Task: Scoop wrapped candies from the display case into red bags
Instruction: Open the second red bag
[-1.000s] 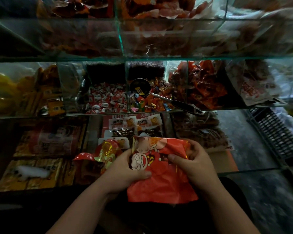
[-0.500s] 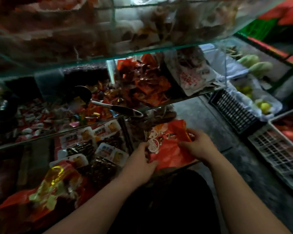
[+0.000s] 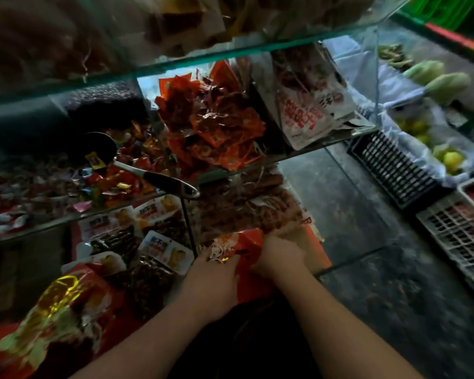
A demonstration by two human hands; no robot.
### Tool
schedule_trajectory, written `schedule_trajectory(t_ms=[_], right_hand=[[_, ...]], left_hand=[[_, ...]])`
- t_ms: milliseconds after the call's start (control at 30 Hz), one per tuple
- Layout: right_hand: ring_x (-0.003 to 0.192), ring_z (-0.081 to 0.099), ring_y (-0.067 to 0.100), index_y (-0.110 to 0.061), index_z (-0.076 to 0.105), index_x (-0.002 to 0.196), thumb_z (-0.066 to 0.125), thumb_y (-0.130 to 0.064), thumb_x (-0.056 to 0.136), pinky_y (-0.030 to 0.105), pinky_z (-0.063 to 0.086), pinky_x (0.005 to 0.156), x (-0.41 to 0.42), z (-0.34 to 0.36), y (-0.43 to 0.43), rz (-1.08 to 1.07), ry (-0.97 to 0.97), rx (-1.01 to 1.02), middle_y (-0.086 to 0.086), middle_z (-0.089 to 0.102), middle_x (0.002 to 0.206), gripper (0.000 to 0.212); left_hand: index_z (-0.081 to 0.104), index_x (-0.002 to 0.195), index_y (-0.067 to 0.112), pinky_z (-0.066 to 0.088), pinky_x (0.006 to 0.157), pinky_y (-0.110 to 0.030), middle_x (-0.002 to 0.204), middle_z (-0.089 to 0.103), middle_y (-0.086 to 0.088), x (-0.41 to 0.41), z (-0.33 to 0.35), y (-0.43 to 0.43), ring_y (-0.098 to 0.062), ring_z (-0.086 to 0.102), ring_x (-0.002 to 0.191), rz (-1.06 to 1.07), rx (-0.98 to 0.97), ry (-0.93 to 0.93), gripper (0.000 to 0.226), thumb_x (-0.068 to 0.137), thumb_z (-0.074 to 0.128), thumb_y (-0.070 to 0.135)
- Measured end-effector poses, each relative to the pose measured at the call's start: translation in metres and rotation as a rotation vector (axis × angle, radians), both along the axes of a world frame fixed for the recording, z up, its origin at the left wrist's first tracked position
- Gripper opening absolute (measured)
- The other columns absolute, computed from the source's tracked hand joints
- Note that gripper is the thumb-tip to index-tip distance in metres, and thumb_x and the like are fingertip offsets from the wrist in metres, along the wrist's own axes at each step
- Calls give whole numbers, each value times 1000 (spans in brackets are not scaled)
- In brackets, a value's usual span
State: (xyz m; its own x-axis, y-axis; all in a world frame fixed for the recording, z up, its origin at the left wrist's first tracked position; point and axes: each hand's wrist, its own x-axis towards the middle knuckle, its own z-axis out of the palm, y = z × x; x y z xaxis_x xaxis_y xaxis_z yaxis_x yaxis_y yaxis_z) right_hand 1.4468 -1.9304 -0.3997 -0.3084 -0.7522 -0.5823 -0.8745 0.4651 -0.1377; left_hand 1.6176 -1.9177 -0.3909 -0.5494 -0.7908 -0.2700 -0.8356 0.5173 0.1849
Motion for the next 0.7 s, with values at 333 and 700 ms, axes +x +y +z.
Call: schedule_trajectory(t_ms=[333,700], right_hand=[[79,59,-11,-41,56,108,89,-60,64,5,42,57,53,83,44,-162,-663,-477,-16,64,91,58],[63,60,-8,-37,61,90,84,-64,66,12,47,54,245,105,68,264,-803,-310,-11,65,72,43]], left_hand=[[71,97,27,48,65,-8,84,75,7,60,69,15,1,69,80,743,345,954,17,96,68,11],[74,90,26,50,65,-10,82,77,11,254,86,106,-6,73,76,1096,-7,1051,22,91,72,4]])
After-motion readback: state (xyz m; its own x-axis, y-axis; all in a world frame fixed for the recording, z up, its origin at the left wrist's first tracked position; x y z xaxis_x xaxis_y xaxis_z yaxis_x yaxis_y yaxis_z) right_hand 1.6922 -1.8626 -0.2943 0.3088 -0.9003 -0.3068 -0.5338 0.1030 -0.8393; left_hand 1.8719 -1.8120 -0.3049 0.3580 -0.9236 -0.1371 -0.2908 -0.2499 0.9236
